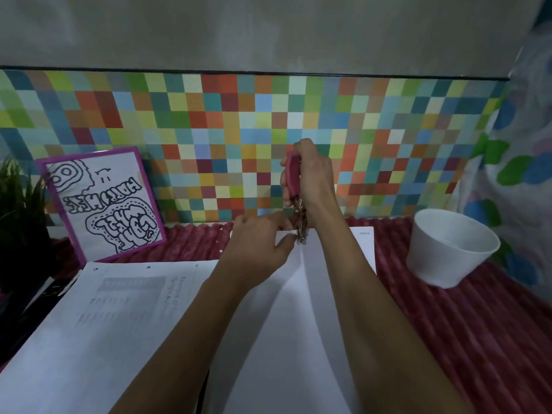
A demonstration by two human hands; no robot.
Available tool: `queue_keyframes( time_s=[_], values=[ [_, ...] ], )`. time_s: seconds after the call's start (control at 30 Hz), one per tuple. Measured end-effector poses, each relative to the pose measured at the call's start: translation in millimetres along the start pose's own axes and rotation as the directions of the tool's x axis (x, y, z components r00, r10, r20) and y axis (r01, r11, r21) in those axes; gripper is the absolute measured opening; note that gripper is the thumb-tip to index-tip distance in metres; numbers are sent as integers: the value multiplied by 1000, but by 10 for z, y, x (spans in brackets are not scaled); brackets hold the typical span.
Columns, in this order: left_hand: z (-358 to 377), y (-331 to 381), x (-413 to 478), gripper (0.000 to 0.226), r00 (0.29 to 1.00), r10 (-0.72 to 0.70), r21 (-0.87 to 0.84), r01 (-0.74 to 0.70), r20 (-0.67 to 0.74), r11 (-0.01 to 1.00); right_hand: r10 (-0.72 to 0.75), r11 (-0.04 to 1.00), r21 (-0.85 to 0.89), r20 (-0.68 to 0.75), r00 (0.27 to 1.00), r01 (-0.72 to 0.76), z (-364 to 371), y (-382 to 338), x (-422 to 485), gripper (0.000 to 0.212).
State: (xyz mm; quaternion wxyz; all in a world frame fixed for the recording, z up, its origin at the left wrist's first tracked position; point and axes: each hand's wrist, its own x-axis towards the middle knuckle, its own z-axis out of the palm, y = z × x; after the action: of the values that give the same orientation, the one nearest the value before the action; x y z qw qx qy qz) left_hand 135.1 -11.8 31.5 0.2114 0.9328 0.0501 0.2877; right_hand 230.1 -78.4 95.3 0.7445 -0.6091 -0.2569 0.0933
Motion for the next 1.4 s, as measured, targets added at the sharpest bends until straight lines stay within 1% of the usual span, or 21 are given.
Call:
queue_keyframes(
  time_s=[0.13, 0.2, 0.3, 0.37, 0.43, 0.5, 0.57, 0.63, 0.8, 0.9, 1.0, 1.2, 1.3, 1.4],
  values=[
    [53, -65, -10, 24, 999, 12, -47, -14, -53, 999, 47, 999, -25, 90, 995, -45, -8, -33, 9, 31],
    [58, -79, -25, 20, 997, 32, -52, -36, -74, 998, 57, 998, -27, 115, 992, -54, -25, -55, -2, 31],
    [49, -76, -65, 13, 995, 49, -62, -54, -83, 997, 36, 997, -68, 148, 988, -26, -49, -71, -33, 30],
    [57, -100, -81, 18, 998, 37, -87, -42, -53, 995, -5, 998, -56, 136, 991, 13, -88, -34, -78, 28],
    [63, -140, -98, 21, 1000, -1, -121, 0, -11, 993, -42, 999, 4, 106, 994, 41, -166, 21, -135, 28],
    [67, -170, -113, 19, 999, -30, -146, 32, 15, 989, -48, 992, 120, 64, 997, 40, -288, 63, -194, 29],
    [61, -167, -125, 12, 999, -33, -144, 37, 29, 989, -66, 980, 187, 4, 998, 64, -431, 85, -225, 30],
    [48, -167, -136, 8, 999, -23, -131, 29, 48, 991, -106, 976, 187, -48, 993, 113, -559, 103, -218, 31],
    [51, -197, -139, 14, 998, 15, -141, -7, 58, 990, -156, 966, 189, -128, 979, 178, -755, 30, -127, 34],
    [80, -224, -116, 14, 997, 27, -166, -14, 75, 986, -160, 961, 207, -125, 979, 183, -822, -29, -94, 34],
    [109, -259, -107, 11, 995, 38, -205, -17, 97, 979, -156, 969, 175, -113, 981, 174, -823, -55, -100, 35],
    [142, -270, -108, 13, 989, 32, -234, 3, 146, 972, -109, 985, 129, -82, 991, 119, -790, -38, -88, 34],
    [156, -285, -109, 10, 987, 32, -249, 9, 159, 968, -125, 979, 152, -63, 990, 133, -783, -7, -87, 32],
    [157, -277, -105, 8, 989, 57, -245, -23, 135, 969, -123, 969, 216, -12, 992, 123, -740, 26, -104, 32]
  ],
)
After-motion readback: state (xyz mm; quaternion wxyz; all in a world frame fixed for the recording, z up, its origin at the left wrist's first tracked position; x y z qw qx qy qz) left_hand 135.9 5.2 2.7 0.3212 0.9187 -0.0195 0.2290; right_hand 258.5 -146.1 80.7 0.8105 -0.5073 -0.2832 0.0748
